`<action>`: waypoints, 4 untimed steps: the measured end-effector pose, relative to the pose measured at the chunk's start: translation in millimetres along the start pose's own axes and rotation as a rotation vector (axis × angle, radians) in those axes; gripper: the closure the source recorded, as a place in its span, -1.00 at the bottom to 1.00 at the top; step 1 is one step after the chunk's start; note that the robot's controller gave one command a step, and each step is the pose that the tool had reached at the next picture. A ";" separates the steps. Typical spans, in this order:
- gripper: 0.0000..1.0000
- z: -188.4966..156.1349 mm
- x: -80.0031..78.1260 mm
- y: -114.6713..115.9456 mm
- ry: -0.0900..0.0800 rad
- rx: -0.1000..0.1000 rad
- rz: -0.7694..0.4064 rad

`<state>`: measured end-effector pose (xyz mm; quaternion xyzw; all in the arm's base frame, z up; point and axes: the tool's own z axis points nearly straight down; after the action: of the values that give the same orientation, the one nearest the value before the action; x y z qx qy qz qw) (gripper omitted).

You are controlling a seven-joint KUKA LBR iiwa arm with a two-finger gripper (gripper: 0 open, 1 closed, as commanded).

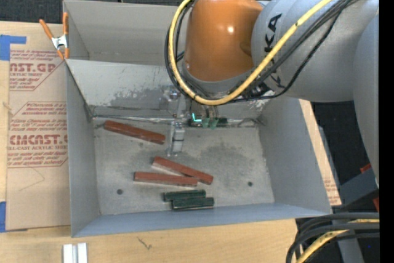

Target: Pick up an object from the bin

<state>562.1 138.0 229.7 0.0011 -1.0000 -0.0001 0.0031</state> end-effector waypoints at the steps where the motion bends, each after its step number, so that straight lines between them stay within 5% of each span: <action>1: -1.00 -4.8 -1.6 -0.6 -0.008 -0.001 0.001; 3: -1.00 99.2 4.5 -0.9 -0.012 -0.002 -0.009; 4: 1.00 153.3 14.3 -7.1 -0.021 -0.006 0.069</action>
Offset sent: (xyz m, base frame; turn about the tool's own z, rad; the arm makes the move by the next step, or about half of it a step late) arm -0.0258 -0.0172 -0.1597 -0.0401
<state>546.9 131.0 76.5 -0.0335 -0.9994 -0.0030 -0.0075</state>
